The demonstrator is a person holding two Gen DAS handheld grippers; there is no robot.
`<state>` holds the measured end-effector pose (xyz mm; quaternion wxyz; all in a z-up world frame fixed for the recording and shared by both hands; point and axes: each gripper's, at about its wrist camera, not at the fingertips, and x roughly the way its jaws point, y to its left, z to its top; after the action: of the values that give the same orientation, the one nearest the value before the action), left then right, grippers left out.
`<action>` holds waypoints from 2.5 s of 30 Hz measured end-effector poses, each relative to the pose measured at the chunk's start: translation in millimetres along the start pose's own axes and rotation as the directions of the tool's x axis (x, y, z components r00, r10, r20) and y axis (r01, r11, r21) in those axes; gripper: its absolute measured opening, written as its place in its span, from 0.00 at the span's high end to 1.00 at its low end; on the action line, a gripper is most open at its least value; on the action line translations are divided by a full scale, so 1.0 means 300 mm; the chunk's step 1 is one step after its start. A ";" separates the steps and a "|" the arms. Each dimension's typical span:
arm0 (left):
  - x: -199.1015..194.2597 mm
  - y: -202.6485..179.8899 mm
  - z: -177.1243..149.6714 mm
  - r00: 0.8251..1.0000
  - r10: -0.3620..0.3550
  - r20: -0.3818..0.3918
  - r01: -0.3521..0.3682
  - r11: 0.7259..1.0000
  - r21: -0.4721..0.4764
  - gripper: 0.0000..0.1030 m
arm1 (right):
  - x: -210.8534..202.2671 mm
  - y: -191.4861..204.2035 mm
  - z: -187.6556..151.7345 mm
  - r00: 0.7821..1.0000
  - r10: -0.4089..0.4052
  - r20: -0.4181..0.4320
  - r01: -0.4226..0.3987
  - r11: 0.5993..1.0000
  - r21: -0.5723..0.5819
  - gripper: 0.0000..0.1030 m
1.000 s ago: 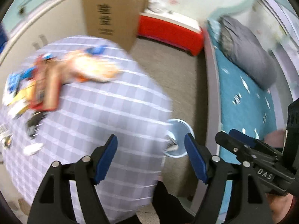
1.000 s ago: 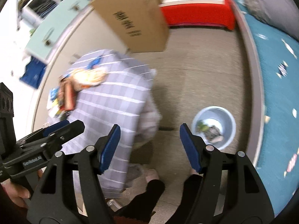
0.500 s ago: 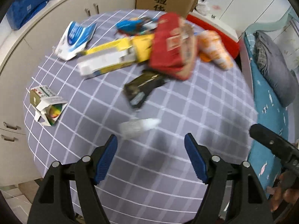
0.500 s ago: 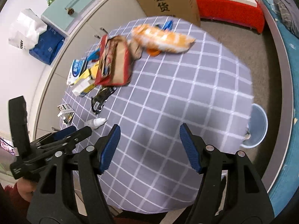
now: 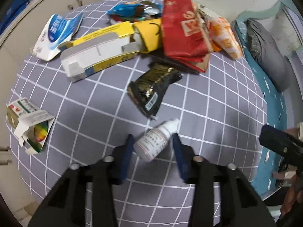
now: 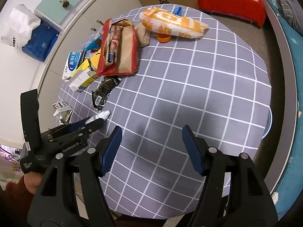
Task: Collect trash
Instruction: 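Grasp the black snack wrapper with the right gripper while the left holds the bottle, then carry both items to the blue bucket and open both grippers over it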
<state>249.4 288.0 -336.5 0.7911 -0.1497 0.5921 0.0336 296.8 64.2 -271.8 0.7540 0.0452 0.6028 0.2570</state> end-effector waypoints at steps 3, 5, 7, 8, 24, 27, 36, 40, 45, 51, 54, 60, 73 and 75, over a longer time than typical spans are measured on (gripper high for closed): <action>-0.016 -0.002 -0.007 1.000 -0.019 0.015 0.019 1.000 0.016 0.62 | 0.018 0.037 0.017 1.000 0.006 -0.007 -0.006 1.000 -0.014 0.37; -0.047 0.007 -0.016 0.999 -0.034 0.041 0.035 0.999 -0.021 0.63 | 0.037 0.068 0.032 1.000 0.022 -0.015 -0.022 1.000 -0.016 0.37; -0.127 0.067 -0.019 0.995 -0.036 0.091 0.045 0.994 -0.095 0.63 | 0.059 0.100 0.047 0.999 0.030 -0.024 -0.031 0.999 -0.013 0.37; -0.152 0.084 -0.021 0.994 -0.025 0.110 0.037 0.993 -0.109 0.63 | 0.072 0.118 0.054 0.999 0.030 -0.028 -0.030 0.999 -0.013 0.37; -0.295 0.284 0.065 0.973 0.140 0.182 -0.097 0.969 -0.228 0.63 | 0.342 0.359 0.189 0.997 -0.066 0.026 0.066 0.998 -0.006 0.31; -0.274 0.264 0.066 0.975 0.136 0.174 -0.097 0.972 -0.216 0.63 | 0.353 0.360 0.195 0.994 -0.106 0.040 0.107 0.993 -0.041 0.52; -0.260 0.203 0.081 0.983 0.104 0.152 -0.074 0.979 -0.191 0.63 | 0.321 0.262 0.151 0.994 0.086 -0.062 -0.087 0.996 -0.020 0.86; -0.254 0.130 0.073 0.988 0.071 0.140 -0.048 0.986 -0.161 0.63 | 0.268 0.197 0.096 0.983 0.154 -0.102 -0.155 0.988 -0.003 0.88; -0.234 -0.017 0.072 0.992 0.032 0.121 -0.019 0.995 -0.103 0.63 | 0.123 0.074 0.043 0.977 0.200 -0.073 -0.199 0.980 0.019 0.88; -0.181 -0.329 0.120 0.994 -0.051 0.099 0.047 0.998 0.039 0.63 | -0.077 -0.186 0.028 0.986 0.166 0.026 -0.167 0.981 0.099 0.88; -0.139 -0.526 0.147 0.992 -0.100 0.079 0.091 0.989 0.117 0.63 | -0.182 -0.360 0.012 0.991 0.112 0.076 -0.122 0.982 0.146 0.88; -0.032 -0.912 0.170 0.985 -0.174 0.013 0.167 0.958 0.233 0.63 | -0.339 -0.717 -0.026 0.992 -0.006 0.127 -0.030 0.960 0.280 0.88; 0.183 -1.410 0.215 0.981 -0.167 -0.097 0.188 0.942 0.278 0.63 | -0.424 -1.243 -0.014 0.992 -0.083 0.093 0.034 0.898 0.438 0.43; 0.200 -1.441 0.221 0.981 -0.163 -0.105 0.186 0.944 0.271 0.63 | -0.438 -1.268 -0.010 0.992 -0.087 0.088 0.040 0.902 0.430 0.44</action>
<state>428.3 -113.2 -291.3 0.7796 -0.0897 0.6067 -0.1266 402.1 -323.2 -299.9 0.7645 0.2032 0.6050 0.0911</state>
